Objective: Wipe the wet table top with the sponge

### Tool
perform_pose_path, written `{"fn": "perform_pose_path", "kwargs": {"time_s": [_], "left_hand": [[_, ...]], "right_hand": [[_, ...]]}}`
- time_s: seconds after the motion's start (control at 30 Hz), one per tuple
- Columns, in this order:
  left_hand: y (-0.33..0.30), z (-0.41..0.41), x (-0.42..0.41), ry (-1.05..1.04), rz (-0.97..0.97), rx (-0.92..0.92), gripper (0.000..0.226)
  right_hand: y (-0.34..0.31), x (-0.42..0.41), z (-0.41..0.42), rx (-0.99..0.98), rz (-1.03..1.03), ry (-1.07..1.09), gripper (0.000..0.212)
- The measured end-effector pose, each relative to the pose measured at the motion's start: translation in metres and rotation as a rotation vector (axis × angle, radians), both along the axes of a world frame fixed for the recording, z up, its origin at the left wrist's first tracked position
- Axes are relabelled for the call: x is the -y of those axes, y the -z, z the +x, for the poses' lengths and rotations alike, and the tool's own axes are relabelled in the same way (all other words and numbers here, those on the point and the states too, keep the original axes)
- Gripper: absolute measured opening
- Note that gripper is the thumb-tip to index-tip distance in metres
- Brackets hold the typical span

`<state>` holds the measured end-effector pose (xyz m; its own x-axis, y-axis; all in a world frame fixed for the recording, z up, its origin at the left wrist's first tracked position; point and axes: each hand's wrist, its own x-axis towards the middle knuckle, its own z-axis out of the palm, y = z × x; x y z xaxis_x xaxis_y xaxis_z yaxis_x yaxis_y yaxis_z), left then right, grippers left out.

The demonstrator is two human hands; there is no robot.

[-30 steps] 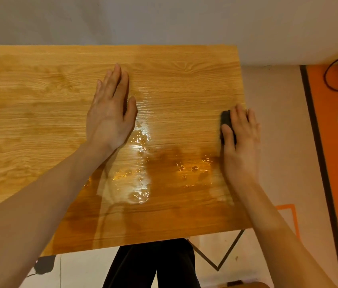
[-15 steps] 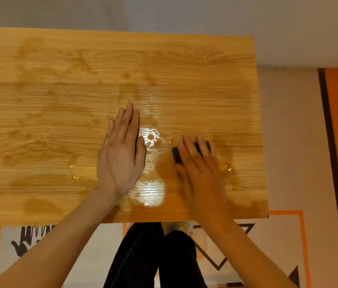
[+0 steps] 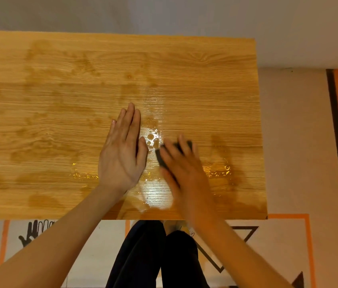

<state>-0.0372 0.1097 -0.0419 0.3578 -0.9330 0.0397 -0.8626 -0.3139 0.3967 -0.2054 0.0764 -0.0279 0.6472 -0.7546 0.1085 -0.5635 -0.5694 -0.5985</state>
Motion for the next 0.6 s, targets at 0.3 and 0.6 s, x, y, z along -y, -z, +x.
{"fn": "perform_pose_path", "kwargs": {"time_s": [0.3,0.6], "left_hand": [[0.0,0.001,0.0,0.007,0.017,0.006,0.058],[0.0,0.001,0.0,0.01,-0.008,-0.002,0.057]], "right_hand": [[0.003,0.116,0.021,-0.13,-0.097,0.198,0.04],[0.006,0.016,-0.063,-0.212,-0.165,-0.079,0.063]]}}
